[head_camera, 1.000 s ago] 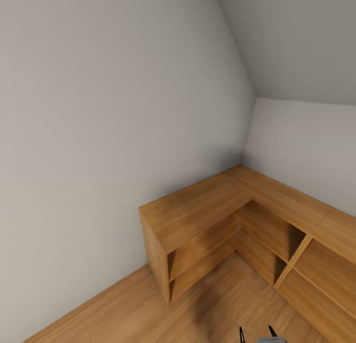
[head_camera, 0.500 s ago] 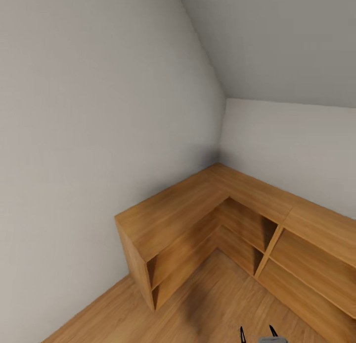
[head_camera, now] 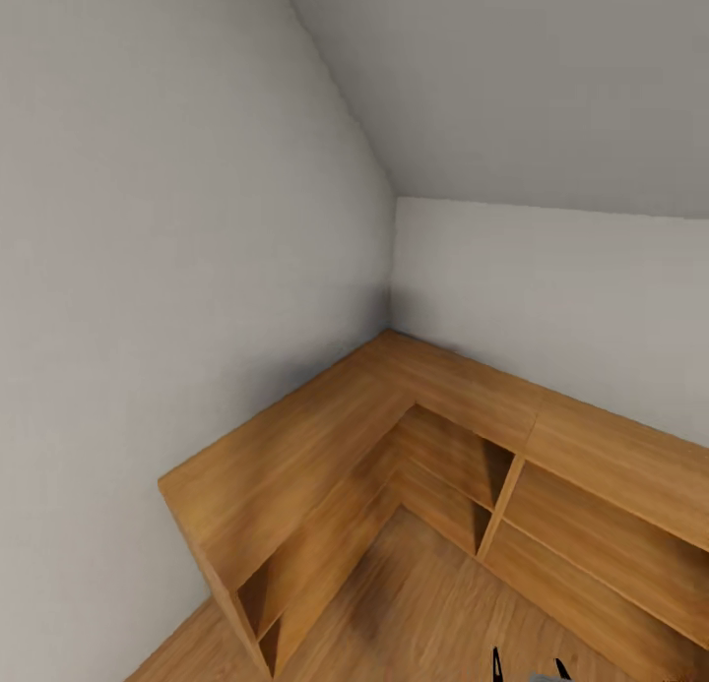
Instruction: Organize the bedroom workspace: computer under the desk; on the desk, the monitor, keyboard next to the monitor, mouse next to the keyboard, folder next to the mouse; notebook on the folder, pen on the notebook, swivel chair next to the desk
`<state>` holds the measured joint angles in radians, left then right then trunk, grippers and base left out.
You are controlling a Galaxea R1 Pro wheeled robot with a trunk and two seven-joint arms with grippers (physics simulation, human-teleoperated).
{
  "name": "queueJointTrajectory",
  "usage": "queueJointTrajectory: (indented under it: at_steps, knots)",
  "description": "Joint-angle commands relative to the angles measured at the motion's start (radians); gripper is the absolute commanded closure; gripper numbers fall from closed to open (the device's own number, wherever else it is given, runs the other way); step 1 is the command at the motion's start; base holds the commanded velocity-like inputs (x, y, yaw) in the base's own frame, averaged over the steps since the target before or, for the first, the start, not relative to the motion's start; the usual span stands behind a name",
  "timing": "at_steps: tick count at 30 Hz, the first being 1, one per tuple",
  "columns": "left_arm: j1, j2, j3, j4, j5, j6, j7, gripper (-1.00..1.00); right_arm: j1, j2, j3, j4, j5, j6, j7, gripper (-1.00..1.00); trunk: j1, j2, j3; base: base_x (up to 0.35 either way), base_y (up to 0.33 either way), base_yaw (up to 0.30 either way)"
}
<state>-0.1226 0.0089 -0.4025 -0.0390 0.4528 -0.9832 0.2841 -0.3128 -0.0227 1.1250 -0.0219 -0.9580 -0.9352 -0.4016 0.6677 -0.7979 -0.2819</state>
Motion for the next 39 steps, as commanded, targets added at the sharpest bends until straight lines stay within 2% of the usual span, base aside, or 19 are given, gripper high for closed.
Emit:
queueJointTrajectory:
  at_steps: [1,26,34,39]
  knots:
    - [0.000,0.000,-0.009,-0.001,0.004,-0.002,0.005,-1.00,-0.001,-0.001,0.007,-0.002,-0.003,0.001,-0.009,-1.00,0.001,-0.001,-0.001,0.275,0.000,-0.300]
    - [0.000,-0.001,-0.008,-0.001,0.004,-0.002,0.006,-1.00,0.000,-0.002,0.009,0.003,-0.004,-0.005,-0.010,-1.00,0.001,-0.001,0.004,0.038,0.000,-0.295]
    - [0.000,-0.001,-0.009,-0.001,0.004,-0.001,0.004,-1.00,0.000,-0.002,0.009,0.005,-0.004,-0.005,-0.011,-1.00,0.001,-0.001,0.007,0.257,0.000,-0.283]
    - [0.000,-0.001,-0.009,-0.001,0.004,0.000,-0.001,-1.00,0.000,-0.002,0.009,0.006,-0.003,-0.005,-0.010,-1.00,0.001,-0.001,0.009,0.064,0.000,-0.283]
